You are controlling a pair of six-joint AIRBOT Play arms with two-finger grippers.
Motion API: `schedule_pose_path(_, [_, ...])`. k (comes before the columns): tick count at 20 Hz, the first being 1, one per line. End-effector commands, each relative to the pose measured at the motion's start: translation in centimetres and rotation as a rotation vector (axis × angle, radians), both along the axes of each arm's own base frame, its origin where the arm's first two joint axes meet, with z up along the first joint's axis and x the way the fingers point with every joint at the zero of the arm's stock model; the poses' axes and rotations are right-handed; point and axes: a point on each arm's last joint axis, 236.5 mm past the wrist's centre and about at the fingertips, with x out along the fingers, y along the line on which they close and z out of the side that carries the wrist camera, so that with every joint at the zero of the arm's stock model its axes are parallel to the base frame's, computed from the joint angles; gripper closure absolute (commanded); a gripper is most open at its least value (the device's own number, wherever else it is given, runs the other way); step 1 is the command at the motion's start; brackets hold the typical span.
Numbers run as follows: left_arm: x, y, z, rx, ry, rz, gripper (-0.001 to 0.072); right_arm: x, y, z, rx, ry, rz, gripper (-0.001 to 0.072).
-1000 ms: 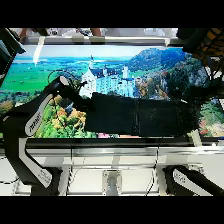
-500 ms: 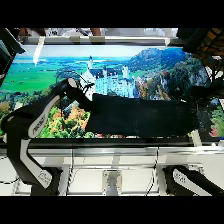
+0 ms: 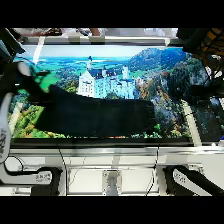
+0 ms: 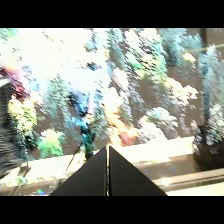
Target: Fold the clothes and pants, and hang the long-sleeved shirts on hangers.
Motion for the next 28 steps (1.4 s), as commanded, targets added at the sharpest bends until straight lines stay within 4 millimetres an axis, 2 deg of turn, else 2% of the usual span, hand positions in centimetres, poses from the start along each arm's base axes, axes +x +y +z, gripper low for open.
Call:
schedule_pose_path(1, [-2.5, 2.9, 4.1, 0.043, -0.033, 0.076, 0.0683, 0.6, 0.9, 0.1, 0.038, -0.027, 0.011, 0.0694])
schedule_pose_path(5, [-1.1, 2.1, 8.0, 0.050, -0.140, 0.100, 0.0683, 0.7, 1.0, 0.2, 0.039, -0.031, 0.012, 0.0694])
schedule_pose_path(7, [0.3, -0.3, 10.4, -0.018, -0.222, 0.086, 0.0682, 0.8, 0.9, 0.2, 0.038, -0.036, 0.012, 0.0695])
schedule_pose_path(10, [1.5, -5.1, 13.6, -0.169, -0.310, 0.034, 0.0682, 1.2, 0.9, 0.4, 0.035, -0.054, 0.013, 0.0694])
schedule_pose_path(14, [1.7, -11.7, 14.0, -0.323, -0.296, -0.050, 0.0683, 1.7, 0.8, 0.6, 0.032, -0.076, 0.015, 0.0694])
schedule_pose_path(17, [2.1, -16.3, 12.1, -0.360, -0.232, -0.091, 0.0683, 2.0, 0.8, 0.7, 0.029, -0.090, 0.016, 0.0694])
schedule_pose_path(20, [1.0, -22.6, 8.6, -0.372, -0.119, -0.198, 0.0683, 2.2, 0.7, 0.8, 0.027, -0.098, 0.017, 0.0694])
schedule_pose_path(22, [0.3, -29.0, 7.2, -0.462, -0.099, -0.277, 0.0683, 2.4, 0.7, 0.8, 0.026, -0.104, 0.018, 0.0694])
schedule_pose_path(25, [-0.3, -40.1, 6.5, -0.690, -0.141, -0.318, 0.0682, 2.4, 0.8, 0.8, 0.031, -0.106, 0.018, 0.0694])
schedule_pose_path(27, [-0.5, -45.5, 5.8, -0.793, -0.182, -0.325, 0.0682, 2.5, 1.3, 0.8, 0.053, -0.109, 0.023, 0.0694])
schedule_pose_path(28, [-0.8, -47.5, 5.3, -0.830, -0.188, -0.323, 0.0680, 2.5, 1.7, 0.8, 0.067, -0.112, 0.025, 0.0694])
